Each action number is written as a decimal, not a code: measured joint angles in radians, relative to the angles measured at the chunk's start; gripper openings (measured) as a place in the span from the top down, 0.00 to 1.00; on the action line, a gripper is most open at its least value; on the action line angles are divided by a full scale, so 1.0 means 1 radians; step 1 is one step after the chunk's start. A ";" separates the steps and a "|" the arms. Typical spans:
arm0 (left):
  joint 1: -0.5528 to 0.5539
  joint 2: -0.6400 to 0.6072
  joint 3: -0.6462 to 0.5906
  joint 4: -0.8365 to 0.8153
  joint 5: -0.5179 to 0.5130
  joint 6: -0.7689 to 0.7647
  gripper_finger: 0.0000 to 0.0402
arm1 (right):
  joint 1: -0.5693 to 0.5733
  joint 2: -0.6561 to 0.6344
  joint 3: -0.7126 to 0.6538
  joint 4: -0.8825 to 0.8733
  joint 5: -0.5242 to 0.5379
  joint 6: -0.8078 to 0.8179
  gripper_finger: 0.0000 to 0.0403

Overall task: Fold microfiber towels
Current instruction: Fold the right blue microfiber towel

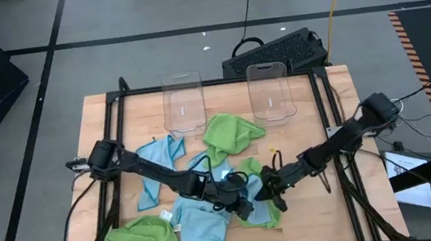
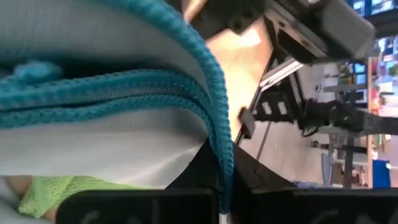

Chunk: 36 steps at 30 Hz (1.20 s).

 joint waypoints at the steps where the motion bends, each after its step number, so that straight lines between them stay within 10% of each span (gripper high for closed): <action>1: 0.000 0.008 0.000 0.005 0.010 -0.002 0.99 | 0.000 0.015 -0.002 -0.002 0.000 0.004 1.00; 11: 0.013 0.034 -0.001 0.036 -0.016 -0.001 0.97 | -0.013 -0.026 0.000 -0.028 -0.041 -0.041 1.00; 23: 0.016 0.050 0.000 0.061 -0.051 0.089 0.97 | -0.081 -0.376 0.000 -0.516 -0.048 -0.190 1.00; 36: 0.024 0.142 0.043 0.155 0.072 0.097 0.96 | -0.087 -0.388 0.000 -0.569 -0.051 -0.168 1.00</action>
